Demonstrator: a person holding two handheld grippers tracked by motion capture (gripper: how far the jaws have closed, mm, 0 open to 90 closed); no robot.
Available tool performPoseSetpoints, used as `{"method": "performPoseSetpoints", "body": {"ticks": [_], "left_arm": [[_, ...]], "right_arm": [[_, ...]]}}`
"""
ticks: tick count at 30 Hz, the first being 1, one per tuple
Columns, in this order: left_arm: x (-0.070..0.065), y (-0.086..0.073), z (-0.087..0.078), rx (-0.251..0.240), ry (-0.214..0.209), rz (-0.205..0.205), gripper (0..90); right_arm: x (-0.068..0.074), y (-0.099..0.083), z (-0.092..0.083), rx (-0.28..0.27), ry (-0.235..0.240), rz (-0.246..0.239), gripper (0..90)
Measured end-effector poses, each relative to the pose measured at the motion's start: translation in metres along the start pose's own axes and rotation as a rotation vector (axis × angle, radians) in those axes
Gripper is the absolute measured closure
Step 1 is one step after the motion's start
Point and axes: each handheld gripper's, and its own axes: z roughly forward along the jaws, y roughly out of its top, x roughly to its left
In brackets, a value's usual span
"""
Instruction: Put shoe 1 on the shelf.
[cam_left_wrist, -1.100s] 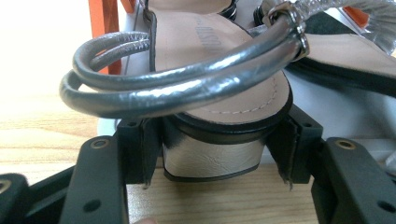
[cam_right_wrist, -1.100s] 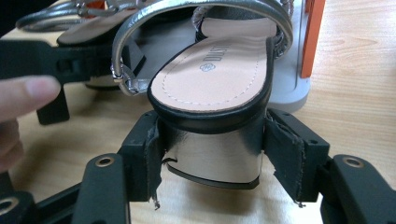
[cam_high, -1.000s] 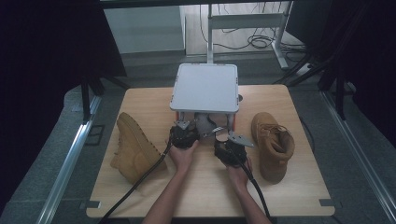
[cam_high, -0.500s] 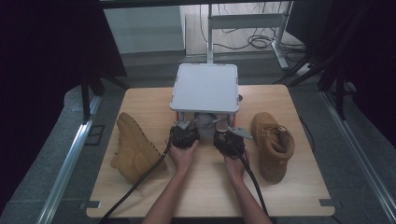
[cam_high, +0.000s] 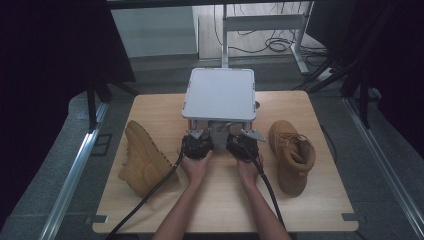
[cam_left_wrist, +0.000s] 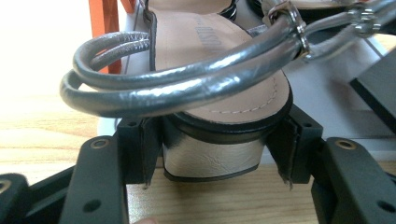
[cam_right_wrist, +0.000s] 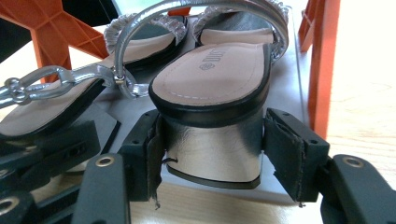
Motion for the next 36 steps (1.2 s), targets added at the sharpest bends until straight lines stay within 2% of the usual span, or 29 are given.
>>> {"method": "performPoseSetpoints", "body": {"ticks": [7, 15, 21, 24, 28, 32, 34, 36], "left_arm": [[0.000, 0.000, 0.000, 0.002, -0.003, 0.002, 40.5], [0.001, 0.000, 0.000, 0.000, -0.004, 0.002, 40.5], [0.001, 0.000, 0.000, -0.002, -0.006, 0.006, 40.5], [0.001, -0.001, 0.000, -0.004, -0.006, 0.006, 40.5], [0.001, -0.001, 0.000, -0.004, -0.007, 0.005, 40.4], [0.004, 0.000, -0.001, -0.002, -0.026, 0.000, 39.9], [0.007, 0.000, -0.003, 0.004, -0.048, -0.015, 36.5], [0.008, 0.000, -0.007, 0.011, -0.058, -0.010, 28.3]], "right_arm": [[0.005, -0.006, 0.012, 0.034, 0.016, -0.009, 39.4], [0.007, -0.002, 0.015, 0.040, 0.009, -0.027, 38.3], [0.007, -0.004, 0.020, 0.074, 0.013, -0.038, 36.4], [0.002, -0.004, 0.020, 0.091, 0.041, -0.003, 35.4], [0.000, -0.003, 0.019, 0.099, 0.045, -0.011, 35.4], [-0.001, -0.005, 0.015, 0.078, 0.040, -0.007, 33.0], [-0.001, -0.006, 0.009, 0.068, 0.037, -0.015, 29.4], [-0.004, -0.007, 0.002, 0.055, 0.038, -0.041, 28.7]]}}
